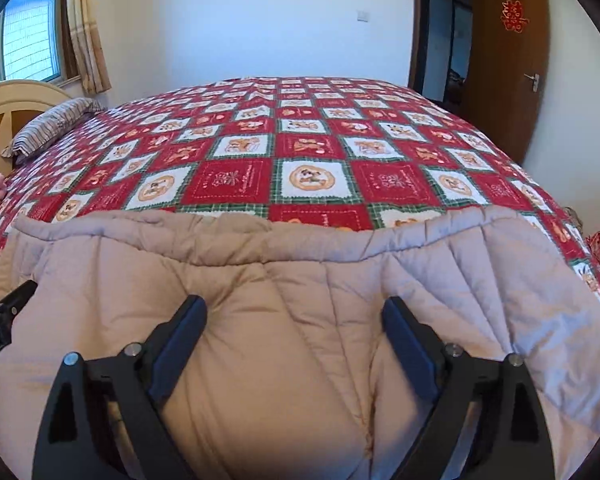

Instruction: Fold large clothes

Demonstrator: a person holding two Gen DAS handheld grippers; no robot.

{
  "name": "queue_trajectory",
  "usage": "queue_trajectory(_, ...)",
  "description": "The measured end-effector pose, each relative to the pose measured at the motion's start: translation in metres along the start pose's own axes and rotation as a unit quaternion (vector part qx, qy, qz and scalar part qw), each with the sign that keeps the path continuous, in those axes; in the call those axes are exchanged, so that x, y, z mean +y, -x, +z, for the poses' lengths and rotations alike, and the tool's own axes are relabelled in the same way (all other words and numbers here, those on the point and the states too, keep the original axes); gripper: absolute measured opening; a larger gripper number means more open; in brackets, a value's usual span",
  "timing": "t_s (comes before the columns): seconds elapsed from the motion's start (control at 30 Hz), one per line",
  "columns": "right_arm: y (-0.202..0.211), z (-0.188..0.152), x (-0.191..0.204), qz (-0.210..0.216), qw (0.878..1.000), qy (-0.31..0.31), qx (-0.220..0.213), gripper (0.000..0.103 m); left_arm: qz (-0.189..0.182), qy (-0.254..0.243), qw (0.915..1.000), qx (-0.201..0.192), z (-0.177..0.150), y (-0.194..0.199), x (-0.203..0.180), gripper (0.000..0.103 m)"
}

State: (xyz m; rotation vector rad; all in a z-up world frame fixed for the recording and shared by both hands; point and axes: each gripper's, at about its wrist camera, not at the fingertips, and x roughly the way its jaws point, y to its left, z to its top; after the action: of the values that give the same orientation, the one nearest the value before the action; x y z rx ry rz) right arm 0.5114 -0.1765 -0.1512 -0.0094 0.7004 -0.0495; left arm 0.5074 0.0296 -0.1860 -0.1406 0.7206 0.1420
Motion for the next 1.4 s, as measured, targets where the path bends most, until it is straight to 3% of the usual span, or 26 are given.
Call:
queue_trajectory(0.47, -0.020, -0.004, 0.010, -0.022, 0.999, 0.025, 0.037, 0.098, 0.013, -0.017, 0.9994, 0.028, -0.004, -0.014, -0.010, 0.102)
queue_trajectory(1.4, -0.033, -0.005, 0.022, -0.060, 0.995, 0.057, 0.061, 0.101, 0.037, -0.029, 0.9985, 0.028, -0.007, -0.014, -0.015, 0.102)
